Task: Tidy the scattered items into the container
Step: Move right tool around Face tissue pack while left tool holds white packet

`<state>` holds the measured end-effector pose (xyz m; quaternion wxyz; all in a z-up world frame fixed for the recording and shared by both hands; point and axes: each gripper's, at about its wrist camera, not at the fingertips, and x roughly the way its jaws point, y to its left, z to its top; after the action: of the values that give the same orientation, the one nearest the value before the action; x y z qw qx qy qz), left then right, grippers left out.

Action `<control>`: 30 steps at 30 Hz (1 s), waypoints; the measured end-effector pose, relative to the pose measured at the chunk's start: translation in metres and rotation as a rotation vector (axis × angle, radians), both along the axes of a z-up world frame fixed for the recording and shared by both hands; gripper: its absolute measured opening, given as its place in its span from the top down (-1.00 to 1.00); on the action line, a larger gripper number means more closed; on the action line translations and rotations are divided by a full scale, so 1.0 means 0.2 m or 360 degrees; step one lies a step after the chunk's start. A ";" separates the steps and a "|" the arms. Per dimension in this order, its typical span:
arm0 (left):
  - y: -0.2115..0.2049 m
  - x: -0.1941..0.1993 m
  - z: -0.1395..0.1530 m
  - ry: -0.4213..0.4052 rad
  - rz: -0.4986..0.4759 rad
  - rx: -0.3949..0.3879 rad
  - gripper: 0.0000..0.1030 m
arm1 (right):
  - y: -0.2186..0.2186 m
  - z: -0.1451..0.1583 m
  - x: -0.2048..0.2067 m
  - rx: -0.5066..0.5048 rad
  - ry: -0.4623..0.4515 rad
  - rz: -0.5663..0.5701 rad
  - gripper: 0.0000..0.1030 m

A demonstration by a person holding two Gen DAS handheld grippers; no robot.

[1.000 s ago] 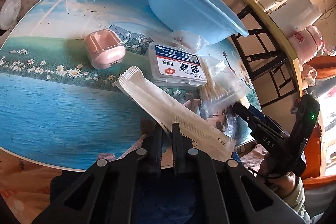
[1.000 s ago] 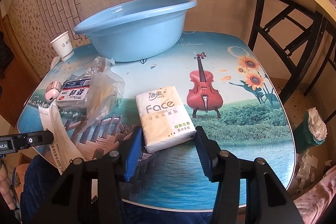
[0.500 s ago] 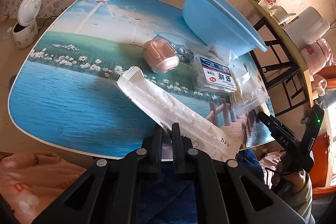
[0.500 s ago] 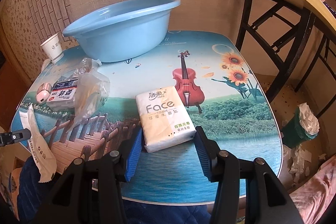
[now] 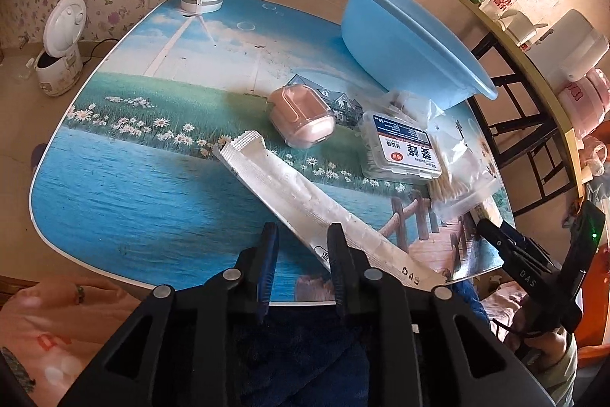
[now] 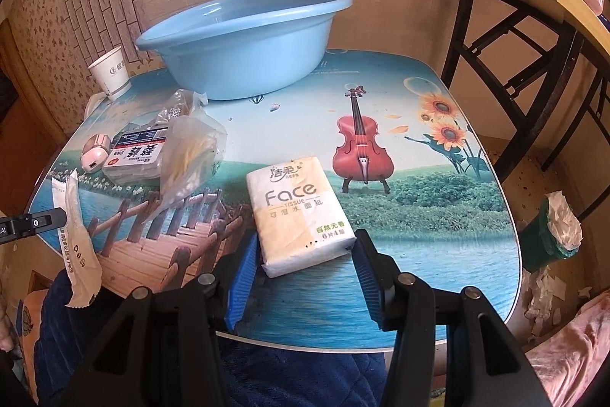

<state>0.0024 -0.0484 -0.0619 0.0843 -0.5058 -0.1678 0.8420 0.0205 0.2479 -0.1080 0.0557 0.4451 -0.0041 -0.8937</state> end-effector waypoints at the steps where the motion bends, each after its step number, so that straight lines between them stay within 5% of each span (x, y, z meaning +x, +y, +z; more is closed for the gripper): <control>1: 0.01 0.00 0.00 0.0002 0.0000 -0.0016 0.48 | 0.00 0.00 0.00 -0.0004 -0.0003 -0.0002 0.00; 6: 0.04 0.00 0.02 0.0024 0.0027 -0.0134 -0.01 | 0.01 -0.01 -0.01 -0.0005 -0.0003 -0.0026 -0.20; 13: 0.09 -0.02 0.03 -0.0003 0.0050 -0.0180 -0.13 | 0.02 0.00 -0.01 0.0001 0.0016 -0.0021 -0.20; 17: 0.14 -0.02 0.04 0.0003 0.0065 -0.0212 -0.39 | 0.02 0.00 -0.02 -0.0006 0.0016 -0.0020 -0.20; 30: 0.24 -0.07 0.01 -0.0021 0.0072 -0.0360 -0.42 | 0.01 0.00 -0.05 -0.0006 0.0030 -0.0013 -0.20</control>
<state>-0.0114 0.0000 -0.0603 0.0067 -0.5137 -0.0836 0.8539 0.0110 0.2499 -0.1088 0.0530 0.4366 -0.0070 -0.8981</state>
